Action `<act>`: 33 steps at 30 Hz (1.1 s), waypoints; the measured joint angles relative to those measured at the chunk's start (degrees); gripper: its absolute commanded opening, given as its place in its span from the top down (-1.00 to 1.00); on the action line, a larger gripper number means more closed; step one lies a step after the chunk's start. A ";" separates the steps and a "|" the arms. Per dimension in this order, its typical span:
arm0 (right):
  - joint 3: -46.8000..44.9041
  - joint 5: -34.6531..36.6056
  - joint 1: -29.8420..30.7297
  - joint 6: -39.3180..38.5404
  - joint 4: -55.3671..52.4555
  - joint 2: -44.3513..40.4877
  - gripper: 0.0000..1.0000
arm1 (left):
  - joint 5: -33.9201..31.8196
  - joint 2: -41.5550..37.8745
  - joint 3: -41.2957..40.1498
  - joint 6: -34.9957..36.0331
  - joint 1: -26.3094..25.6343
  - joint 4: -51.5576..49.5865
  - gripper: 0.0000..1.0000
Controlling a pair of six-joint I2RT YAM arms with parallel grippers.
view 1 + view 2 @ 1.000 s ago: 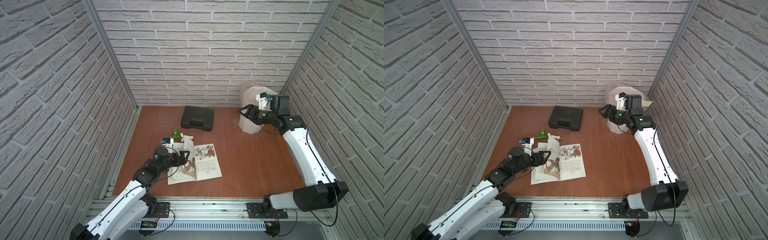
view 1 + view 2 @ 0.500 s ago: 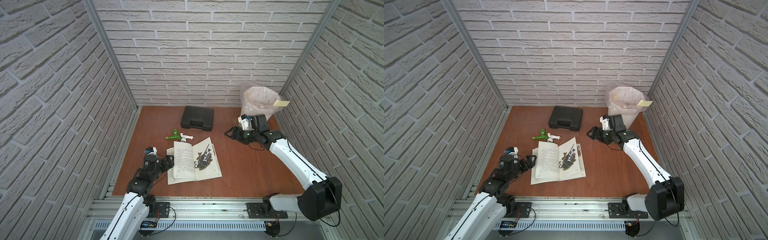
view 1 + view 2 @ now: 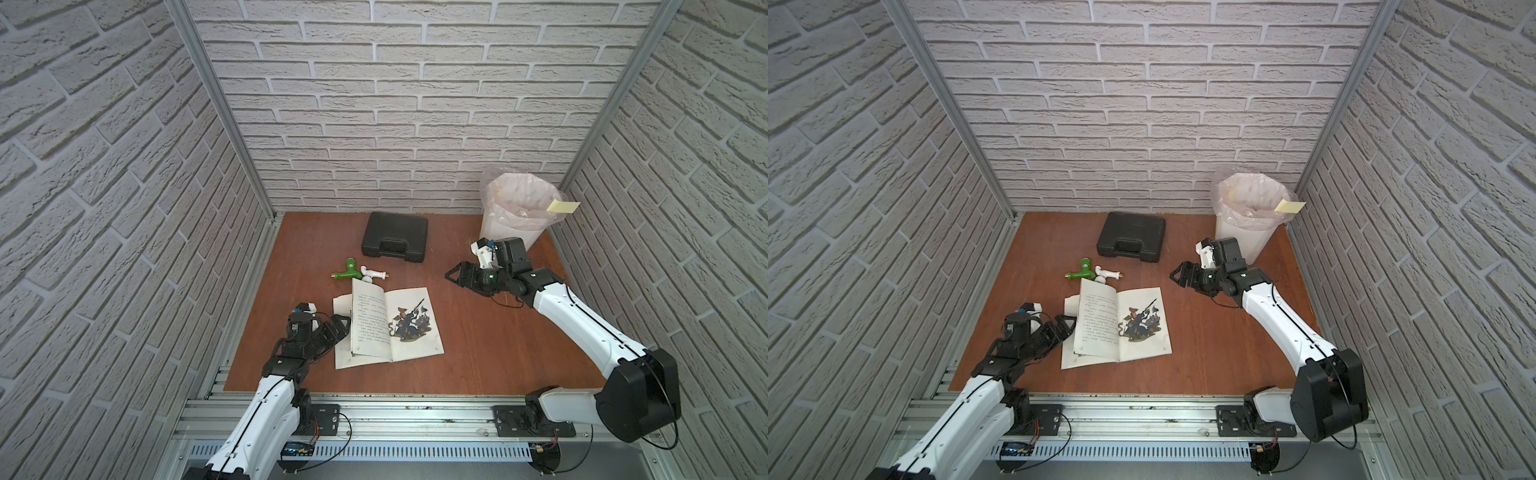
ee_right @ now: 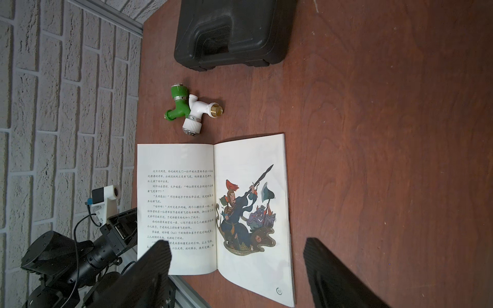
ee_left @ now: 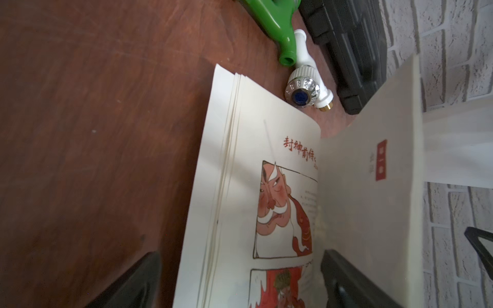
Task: Peel off the used sticky note
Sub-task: Close the book at the center of the board.
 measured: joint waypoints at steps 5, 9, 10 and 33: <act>0.02 -0.04 0.00 0.00 0.26 0.02 -0.67 | 1.86 2.73 -0.04 -0.72 0.48 2.95 -0.97; 0.02 -0.07 0.00 0.00 0.26 0.02 -0.67 | 2.58 3.61 -0.52 -1.38 0.76 4.22 -0.97; 0.02 -0.09 0.00 0.00 0.26 0.02 -0.67 | 2.54 3.58 -0.57 -1.44 0.76 4.11 -0.96; 0.02 -0.39 0.00 0.02 0.66 0.13 -0.67 | 10.88 2.99 -1.51 -7.32 1.01 14.64 -0.96</act>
